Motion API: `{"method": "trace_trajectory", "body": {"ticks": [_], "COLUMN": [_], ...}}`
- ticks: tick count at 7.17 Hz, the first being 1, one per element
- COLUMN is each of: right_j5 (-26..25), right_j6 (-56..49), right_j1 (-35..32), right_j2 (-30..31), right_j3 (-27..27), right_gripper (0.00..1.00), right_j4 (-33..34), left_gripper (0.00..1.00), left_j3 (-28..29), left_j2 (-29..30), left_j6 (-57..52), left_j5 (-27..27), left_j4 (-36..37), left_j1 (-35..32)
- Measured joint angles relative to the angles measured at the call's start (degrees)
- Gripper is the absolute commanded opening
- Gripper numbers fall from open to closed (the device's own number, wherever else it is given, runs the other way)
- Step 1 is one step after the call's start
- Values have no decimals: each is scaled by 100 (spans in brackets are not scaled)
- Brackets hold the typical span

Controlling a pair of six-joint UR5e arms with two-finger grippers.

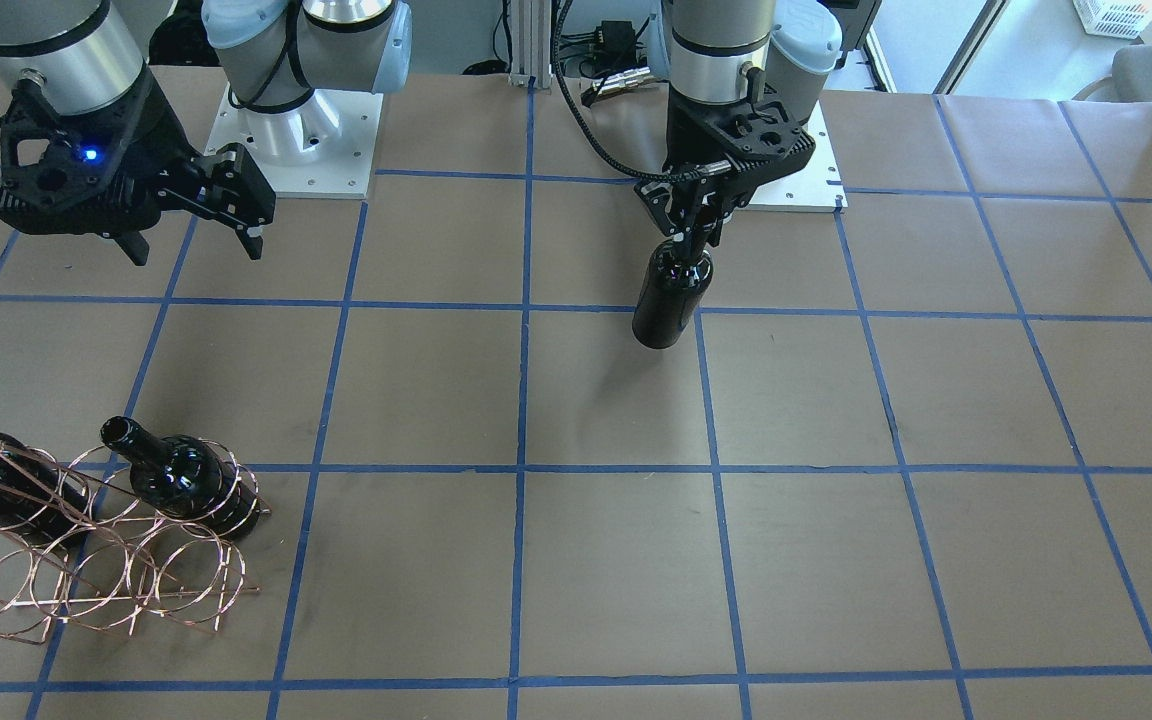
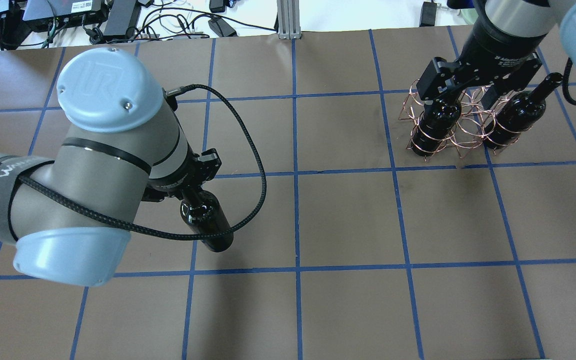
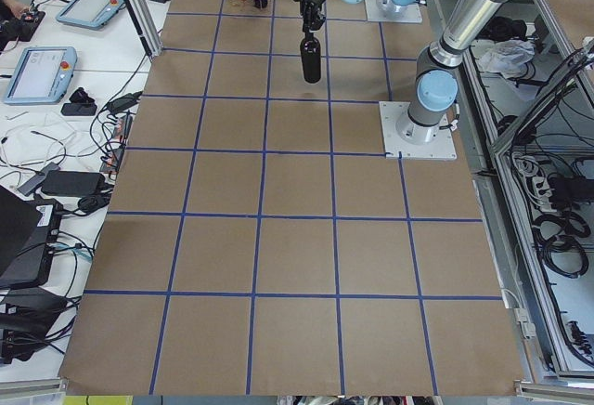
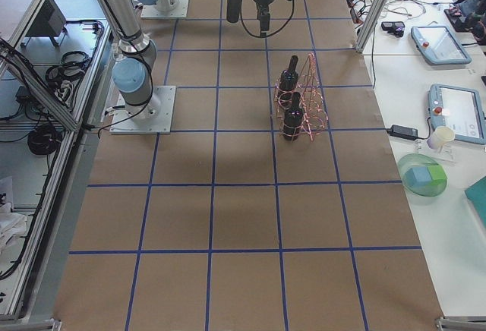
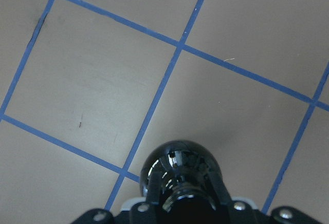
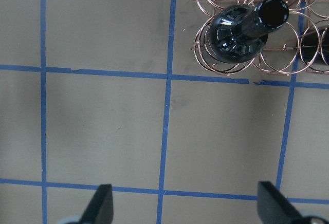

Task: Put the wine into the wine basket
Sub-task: 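Carry the dark wine bottle with the left gripper toward the table center, then lower the bottle upright onto the table and open the left gripper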

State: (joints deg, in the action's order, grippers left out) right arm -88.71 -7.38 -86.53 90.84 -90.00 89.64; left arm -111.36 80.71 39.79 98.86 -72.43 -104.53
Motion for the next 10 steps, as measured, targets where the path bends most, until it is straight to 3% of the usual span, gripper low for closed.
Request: {"method": "trace_trajectory", "body": {"ticks": [5, 10], "right_j5": [-8, -15], "right_j6": [-4, -9], "right_j1": [-2, -4], "right_j2": [-6, -20], "right_j3": [-1, -8], "right_gripper": [100, 100], "right_j4": [6, -3], "left_gripper": [0, 0], "left_j3": [-88, -212], "left_j2": [152, 172], "left_j6": [1098, 898], "left_j5": [183, 395], "left_j4": [33, 68], "left_j1": [-465, -367]}}
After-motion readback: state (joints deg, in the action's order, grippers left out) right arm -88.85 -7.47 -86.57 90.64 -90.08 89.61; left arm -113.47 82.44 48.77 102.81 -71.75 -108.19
